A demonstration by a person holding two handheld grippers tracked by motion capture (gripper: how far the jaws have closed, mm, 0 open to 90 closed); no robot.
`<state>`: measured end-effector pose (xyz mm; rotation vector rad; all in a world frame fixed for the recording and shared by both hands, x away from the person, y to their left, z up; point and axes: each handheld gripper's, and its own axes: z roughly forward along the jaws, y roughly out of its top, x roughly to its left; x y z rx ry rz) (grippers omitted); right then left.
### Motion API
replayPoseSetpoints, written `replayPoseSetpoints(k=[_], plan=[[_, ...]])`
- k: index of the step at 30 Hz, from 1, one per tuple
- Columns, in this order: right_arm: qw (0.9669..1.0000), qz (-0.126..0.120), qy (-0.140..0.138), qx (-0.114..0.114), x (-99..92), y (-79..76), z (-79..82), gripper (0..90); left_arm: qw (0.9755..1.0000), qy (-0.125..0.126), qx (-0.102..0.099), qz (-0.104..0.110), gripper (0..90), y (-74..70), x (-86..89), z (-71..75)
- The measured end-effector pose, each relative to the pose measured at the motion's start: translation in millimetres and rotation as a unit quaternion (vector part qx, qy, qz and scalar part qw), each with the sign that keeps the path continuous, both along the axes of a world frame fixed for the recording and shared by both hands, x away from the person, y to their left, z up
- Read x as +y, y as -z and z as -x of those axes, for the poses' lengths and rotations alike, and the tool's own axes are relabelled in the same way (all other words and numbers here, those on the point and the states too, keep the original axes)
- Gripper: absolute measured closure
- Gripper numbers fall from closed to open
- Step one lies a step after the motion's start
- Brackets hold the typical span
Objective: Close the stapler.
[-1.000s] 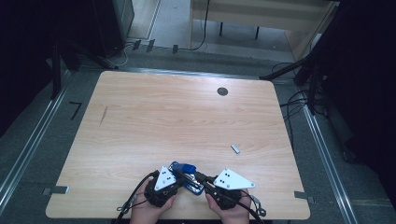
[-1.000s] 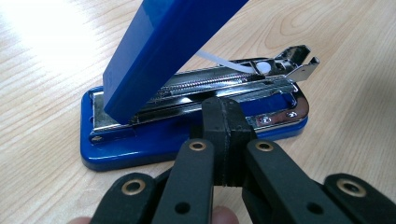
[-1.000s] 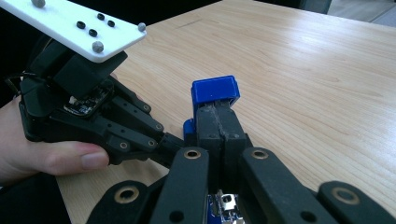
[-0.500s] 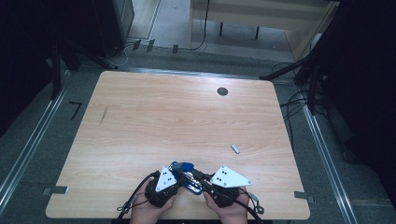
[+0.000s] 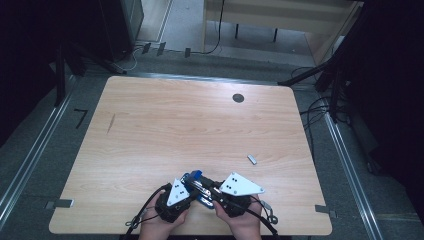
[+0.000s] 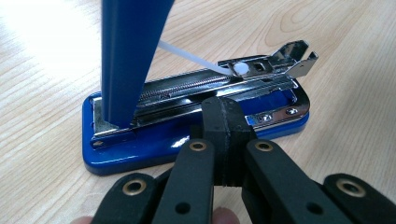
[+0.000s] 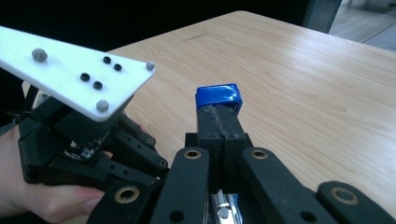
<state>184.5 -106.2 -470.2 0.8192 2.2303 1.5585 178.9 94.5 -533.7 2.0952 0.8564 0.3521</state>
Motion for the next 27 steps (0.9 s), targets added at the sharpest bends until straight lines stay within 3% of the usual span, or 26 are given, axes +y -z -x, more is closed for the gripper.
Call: replayPoseSetpoints(k=[27], plan=[[0.9997,0.011,-0.019,-0.01,27.6,-11.9,-19.7,90.0,1.0,-0.001,-0.006,-0.001,90.0,0.3,-1.1,0.8]])
